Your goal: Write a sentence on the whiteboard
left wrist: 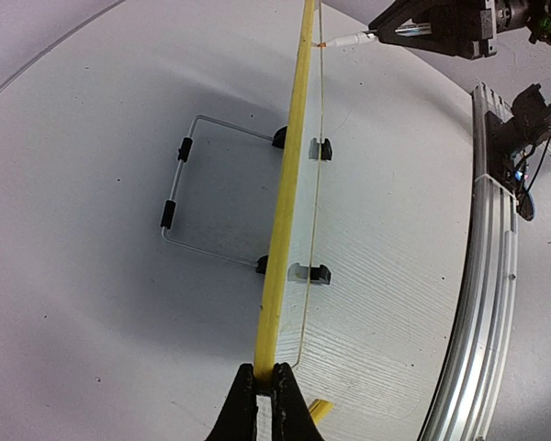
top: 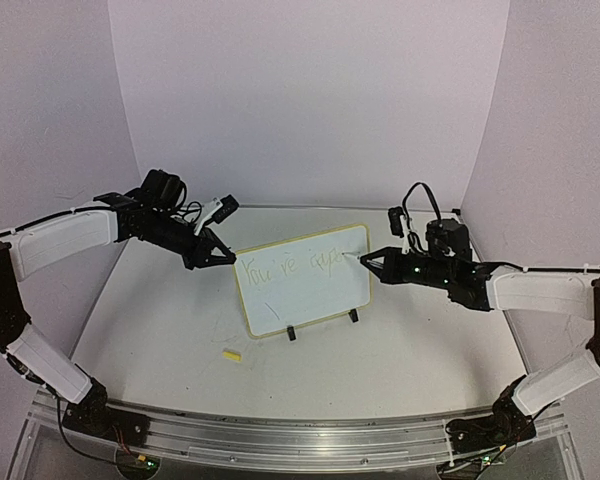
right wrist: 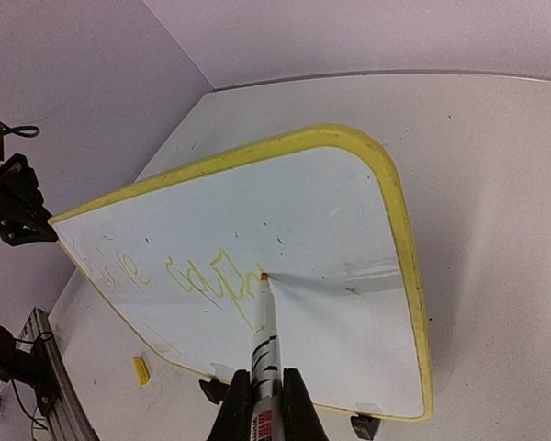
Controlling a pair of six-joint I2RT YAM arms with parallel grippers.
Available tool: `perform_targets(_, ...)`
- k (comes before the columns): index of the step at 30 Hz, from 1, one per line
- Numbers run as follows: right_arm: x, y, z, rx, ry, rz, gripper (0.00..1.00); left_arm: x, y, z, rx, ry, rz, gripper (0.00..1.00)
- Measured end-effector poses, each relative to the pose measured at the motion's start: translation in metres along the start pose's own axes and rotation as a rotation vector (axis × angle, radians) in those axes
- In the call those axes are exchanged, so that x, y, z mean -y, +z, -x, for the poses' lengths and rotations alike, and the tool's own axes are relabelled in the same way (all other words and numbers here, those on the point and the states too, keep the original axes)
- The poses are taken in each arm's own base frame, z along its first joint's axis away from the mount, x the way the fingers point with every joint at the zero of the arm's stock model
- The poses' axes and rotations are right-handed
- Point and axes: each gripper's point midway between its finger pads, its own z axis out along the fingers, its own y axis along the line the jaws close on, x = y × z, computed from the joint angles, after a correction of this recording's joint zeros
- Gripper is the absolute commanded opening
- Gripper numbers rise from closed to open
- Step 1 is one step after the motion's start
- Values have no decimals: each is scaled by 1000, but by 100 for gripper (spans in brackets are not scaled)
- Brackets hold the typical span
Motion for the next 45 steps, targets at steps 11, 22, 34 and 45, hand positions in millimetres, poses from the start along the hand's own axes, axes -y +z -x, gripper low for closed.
perform_targets(11, 6, -1, -6, -7, 7, -22, 0, 0, 0, 0, 0, 0, 0, 0)
perform_targets(22, -10, -16, 16, 57, -12, 14, 0, 0, 0, 0, 0, 3, 0, 0)
perform_targets(34, -6, -11, 19, 66, -15, -6, 0, 0, 0, 0, 0, 3, 0, 0)
perform_targets(45, -1, -8, 19, 79, -11, -24, 0, 0, 0, 0, 0, 2, 0, 0)
